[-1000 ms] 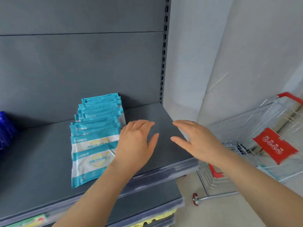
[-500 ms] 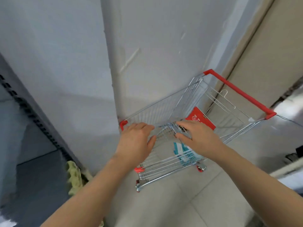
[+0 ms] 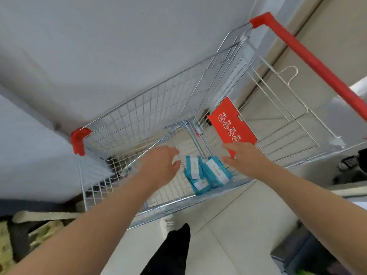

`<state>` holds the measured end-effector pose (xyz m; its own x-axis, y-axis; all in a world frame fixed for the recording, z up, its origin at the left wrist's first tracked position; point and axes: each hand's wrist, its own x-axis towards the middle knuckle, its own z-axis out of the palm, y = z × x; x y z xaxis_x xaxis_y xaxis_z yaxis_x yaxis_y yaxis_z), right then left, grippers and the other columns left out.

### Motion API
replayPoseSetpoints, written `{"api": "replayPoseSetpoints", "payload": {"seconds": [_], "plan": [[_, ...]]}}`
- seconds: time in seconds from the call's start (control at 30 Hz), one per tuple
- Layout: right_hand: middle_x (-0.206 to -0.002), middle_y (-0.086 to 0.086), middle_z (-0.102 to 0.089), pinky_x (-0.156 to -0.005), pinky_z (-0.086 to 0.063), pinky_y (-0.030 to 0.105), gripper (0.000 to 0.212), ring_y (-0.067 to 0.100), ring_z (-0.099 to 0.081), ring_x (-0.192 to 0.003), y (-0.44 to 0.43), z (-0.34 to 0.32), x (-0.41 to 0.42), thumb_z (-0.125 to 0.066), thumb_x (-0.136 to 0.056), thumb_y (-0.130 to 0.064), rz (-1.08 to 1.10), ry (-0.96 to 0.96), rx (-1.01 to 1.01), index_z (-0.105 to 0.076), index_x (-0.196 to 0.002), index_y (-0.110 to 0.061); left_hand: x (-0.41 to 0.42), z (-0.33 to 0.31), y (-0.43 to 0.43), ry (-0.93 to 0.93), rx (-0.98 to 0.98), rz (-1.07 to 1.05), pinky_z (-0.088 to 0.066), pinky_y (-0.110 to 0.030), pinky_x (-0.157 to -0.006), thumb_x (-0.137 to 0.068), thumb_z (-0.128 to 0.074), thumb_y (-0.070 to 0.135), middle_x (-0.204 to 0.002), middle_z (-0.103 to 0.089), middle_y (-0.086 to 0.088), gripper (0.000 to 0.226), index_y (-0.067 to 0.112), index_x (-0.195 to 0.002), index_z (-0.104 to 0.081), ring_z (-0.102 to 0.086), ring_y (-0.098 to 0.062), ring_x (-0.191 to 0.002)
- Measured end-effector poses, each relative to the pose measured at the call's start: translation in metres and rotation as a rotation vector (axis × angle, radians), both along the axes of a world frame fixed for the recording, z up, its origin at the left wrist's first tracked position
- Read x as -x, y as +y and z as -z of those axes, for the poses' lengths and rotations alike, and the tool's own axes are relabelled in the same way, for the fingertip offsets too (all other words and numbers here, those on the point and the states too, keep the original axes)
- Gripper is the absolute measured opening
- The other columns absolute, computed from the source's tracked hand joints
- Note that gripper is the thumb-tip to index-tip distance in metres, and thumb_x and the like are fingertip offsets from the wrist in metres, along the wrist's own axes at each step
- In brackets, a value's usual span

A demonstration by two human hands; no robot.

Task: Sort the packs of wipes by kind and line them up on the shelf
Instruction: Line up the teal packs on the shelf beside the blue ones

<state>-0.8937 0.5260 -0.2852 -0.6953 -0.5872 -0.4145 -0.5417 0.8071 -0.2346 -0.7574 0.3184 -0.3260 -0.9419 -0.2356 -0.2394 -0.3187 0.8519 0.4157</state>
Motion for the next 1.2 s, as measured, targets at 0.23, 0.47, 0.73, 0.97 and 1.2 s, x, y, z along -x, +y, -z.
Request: {"api": "replayPoseSetpoints", "payload": {"seconds": [0.23,0.47,0.73,0.97,1.2], "plan": [[-0.147,0.002,-0.044,-0.112,-0.028,0.03,0.056,0.018,-0.04,-0.135,-0.002,0.129,0.083,-0.062,-0.091,-0.029,-0.036,-0.225,-0.101,-0.043,-0.142,-0.016,0.089,0.131,0.006,-0.236,-0.161,-0.088,-0.044,-0.036,-0.099,-0.097,-0.051,0.033,-0.128,-0.059,0.001,0.039,0.022,-0.134,-0.051,-0.053,-0.02,-0.117],[-0.147,0.008,-0.041,-0.105,-0.028,0.026,0.062,0.023,-0.037,-0.134,-0.013,0.235,0.134,-0.063,-0.09,-0.025,-0.151,-0.335,-0.223,-0.036,-0.145,-0.013,0.139,0.252,0.035,-0.378,-0.374,-0.34,-0.045,-0.032,-0.081,-0.09,-0.061,0.026,-0.117,-0.061,-0.01,0.038,0.011,-0.124,-0.051,-0.057,-0.025,-0.103],[-0.118,0.008,-0.054,-0.087,-0.036,0.029,0.049,0.025,-0.045,-0.116,-0.005,0.306,0.143,-0.066,-0.084,-0.018,-0.318,-0.269,-0.27,-0.05,-0.13,-0.016,0.16,0.311,0.052,-0.368,-0.476,-0.576,-0.048,-0.038,-0.068,-0.077,-0.076,0.019,-0.087,-0.055,-0.007,0.042,0.009,-0.105,-0.046,-0.057,-0.028,-0.079],[-0.084,0.005,-0.058,-0.066,-0.044,0.03,0.015,0.022,-0.054,-0.085,-0.008,0.317,0.154,-0.064,-0.08,-0.006,-0.474,-0.293,-0.39,-0.067,-0.095,-0.008,0.136,0.294,0.016,-0.383,-0.555,-0.57,-0.05,-0.032,-0.074,-0.083,-0.067,0.023,-0.089,-0.069,-0.011,0.021,0.004,-0.091,-0.074,-0.065,-0.028,-0.087],[-0.127,0.016,-0.053,-0.079,-0.045,0.032,0.032,0.024,-0.055,-0.1,-0.027,0.314,0.155,-0.049,-0.096,-0.01,-0.266,-0.459,-0.233,-0.048,-0.127,-0.002,0.1,0.274,0.01,-0.519,-0.862,-0.677,-0.054,-0.048,-0.087,-0.094,-0.058,0.02,-0.102,-0.068,-0.008,0.012,0.012,-0.103,-0.058,-0.064,-0.033,-0.099]]}}
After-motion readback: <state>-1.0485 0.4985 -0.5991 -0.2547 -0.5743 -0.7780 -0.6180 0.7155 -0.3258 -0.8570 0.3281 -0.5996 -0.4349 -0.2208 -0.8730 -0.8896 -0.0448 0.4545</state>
